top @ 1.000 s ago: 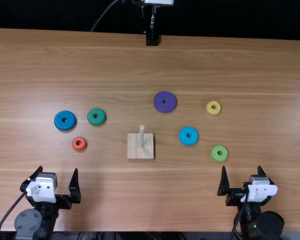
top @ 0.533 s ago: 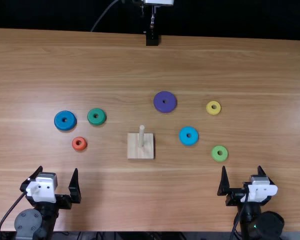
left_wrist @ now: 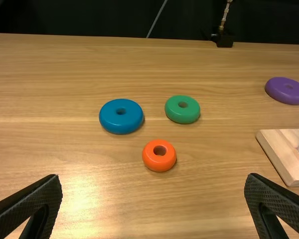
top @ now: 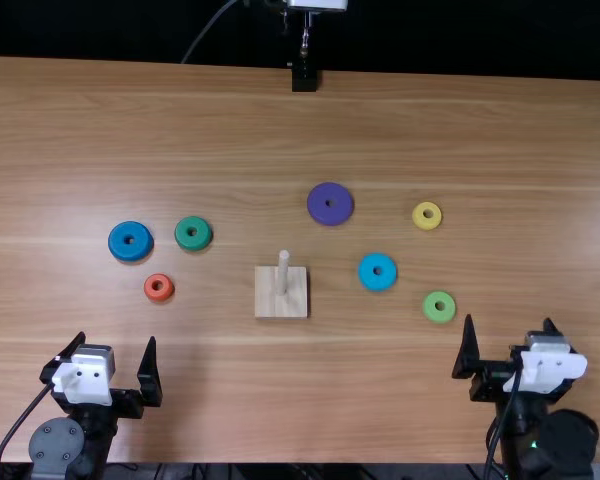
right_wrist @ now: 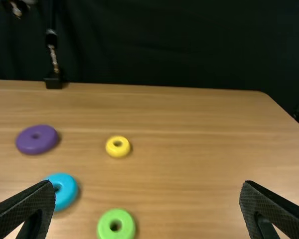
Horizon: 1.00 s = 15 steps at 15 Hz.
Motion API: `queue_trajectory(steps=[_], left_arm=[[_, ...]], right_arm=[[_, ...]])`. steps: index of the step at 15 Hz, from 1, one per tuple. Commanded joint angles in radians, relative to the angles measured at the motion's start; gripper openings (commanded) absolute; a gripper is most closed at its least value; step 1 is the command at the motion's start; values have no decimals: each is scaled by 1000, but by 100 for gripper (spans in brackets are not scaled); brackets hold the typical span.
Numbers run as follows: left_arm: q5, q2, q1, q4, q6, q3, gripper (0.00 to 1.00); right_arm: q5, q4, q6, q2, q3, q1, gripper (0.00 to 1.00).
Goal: Build the Hanoi tower: stack the rings onto the peg from bottom to top in this color order: purple, dark blue, light blue, dark green, light green, yellow, orange.
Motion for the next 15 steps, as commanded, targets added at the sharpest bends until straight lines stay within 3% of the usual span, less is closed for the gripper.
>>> queue_trajectory(steps=[1, 5, 10, 12, 15], left_arm=[[12, -12, 3, -78, 5, -104, 100], [12, -12, 3, -78, 5, -104, 100], [12, -12, 3, -78, 5, -104, 100], [12, -12, 3, -78, 5, -104, 100], [12, -12, 3, -78, 5, -104, 100]], right_arm=[[36, -1, 9, 101, 107, 33, 100], [32, -3, 9, 487, 417, 73, 100], [34, -9, 4, 874, 662, 290, 100], [32, -31, 4, 1056, 780, 317, 100], [23, -250, 11, 1277, 983, 316, 100]])
